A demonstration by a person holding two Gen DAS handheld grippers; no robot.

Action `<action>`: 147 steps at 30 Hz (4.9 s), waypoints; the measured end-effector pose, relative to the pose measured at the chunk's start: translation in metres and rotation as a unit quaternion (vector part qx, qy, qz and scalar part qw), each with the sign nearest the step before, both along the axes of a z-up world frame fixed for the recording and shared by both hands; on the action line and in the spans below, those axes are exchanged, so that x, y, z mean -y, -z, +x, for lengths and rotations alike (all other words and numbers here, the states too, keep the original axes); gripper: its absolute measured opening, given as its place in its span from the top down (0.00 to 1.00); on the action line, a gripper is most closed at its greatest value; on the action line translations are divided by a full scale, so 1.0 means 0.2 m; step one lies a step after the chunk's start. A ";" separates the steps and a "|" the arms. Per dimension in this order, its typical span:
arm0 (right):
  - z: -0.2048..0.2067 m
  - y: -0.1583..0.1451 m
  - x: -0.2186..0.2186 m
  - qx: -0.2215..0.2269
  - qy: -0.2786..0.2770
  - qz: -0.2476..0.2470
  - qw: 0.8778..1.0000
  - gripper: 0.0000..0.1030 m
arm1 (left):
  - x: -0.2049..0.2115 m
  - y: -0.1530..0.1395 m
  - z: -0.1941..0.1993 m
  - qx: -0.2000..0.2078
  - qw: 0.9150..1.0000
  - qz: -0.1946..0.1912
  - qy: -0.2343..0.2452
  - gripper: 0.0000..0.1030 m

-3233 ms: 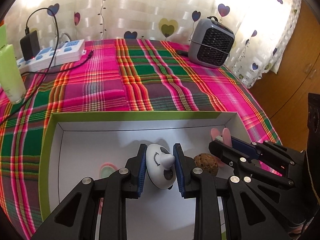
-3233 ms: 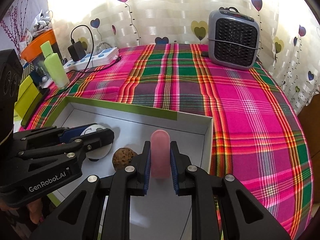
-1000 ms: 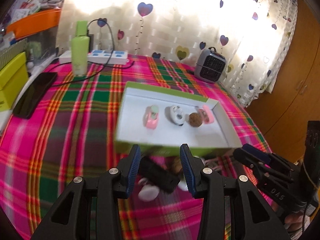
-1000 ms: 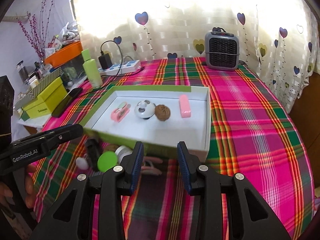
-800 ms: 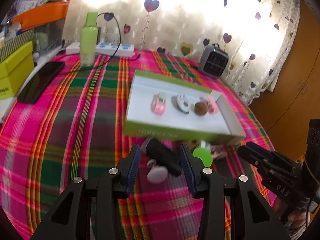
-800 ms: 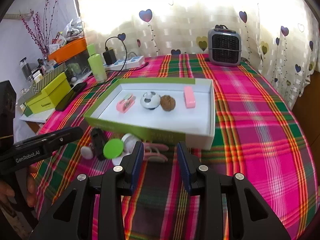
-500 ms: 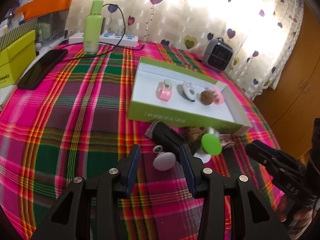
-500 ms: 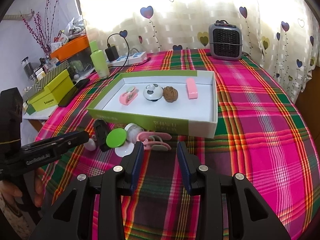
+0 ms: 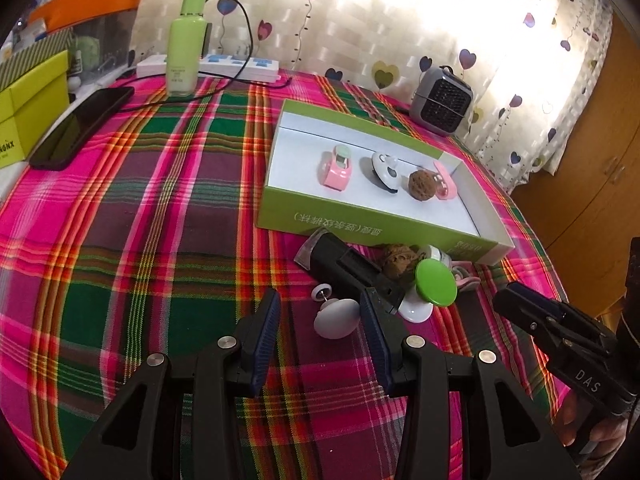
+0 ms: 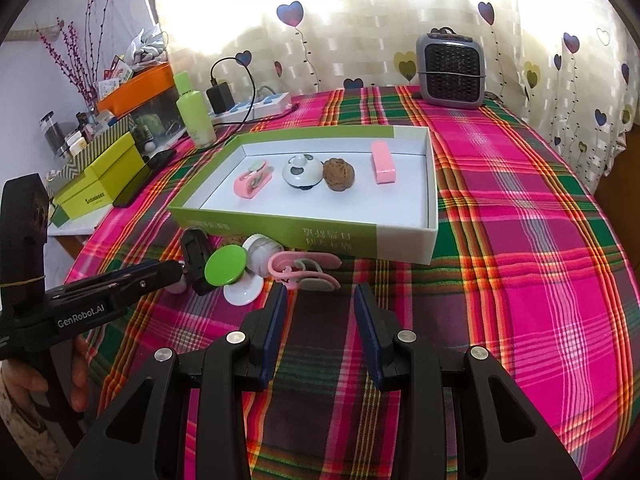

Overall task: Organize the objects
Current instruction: 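Withdraw both open grippers from the tray toward the items beside it, then close the right gripper on the pink clip, then close the left gripper on the white oval while the right gripper holds the pink clip, then lift and carry the pink clip and white oval over the tray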

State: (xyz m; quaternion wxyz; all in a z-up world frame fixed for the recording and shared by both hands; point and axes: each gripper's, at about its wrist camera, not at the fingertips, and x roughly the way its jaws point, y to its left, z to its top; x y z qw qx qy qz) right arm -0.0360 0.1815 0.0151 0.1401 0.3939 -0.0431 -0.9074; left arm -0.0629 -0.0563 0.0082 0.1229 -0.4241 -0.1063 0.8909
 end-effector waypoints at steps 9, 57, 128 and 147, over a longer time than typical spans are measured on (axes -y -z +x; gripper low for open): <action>0.00 0.01 0.00 0.003 0.000 -0.002 1.000 0.65 | 0.05 -0.02 0.02 -0.008 1.000 -0.001 -0.008 0.62; -0.03 0.00 0.10 -0.025 -0.099 0.045 0.994 0.65 | 0.06 0.02 0.00 -0.008 1.000 0.023 0.016 0.62; -0.07 0.09 0.15 0.032 -0.081 0.042 0.995 0.82 | -0.03 0.02 0.00 -0.002 0.999 -0.034 0.026 0.79; -0.03 0.05 0.14 0.027 -0.082 0.027 0.996 0.82 | -0.04 -0.03 0.08 -0.014 0.999 -0.034 0.032 0.79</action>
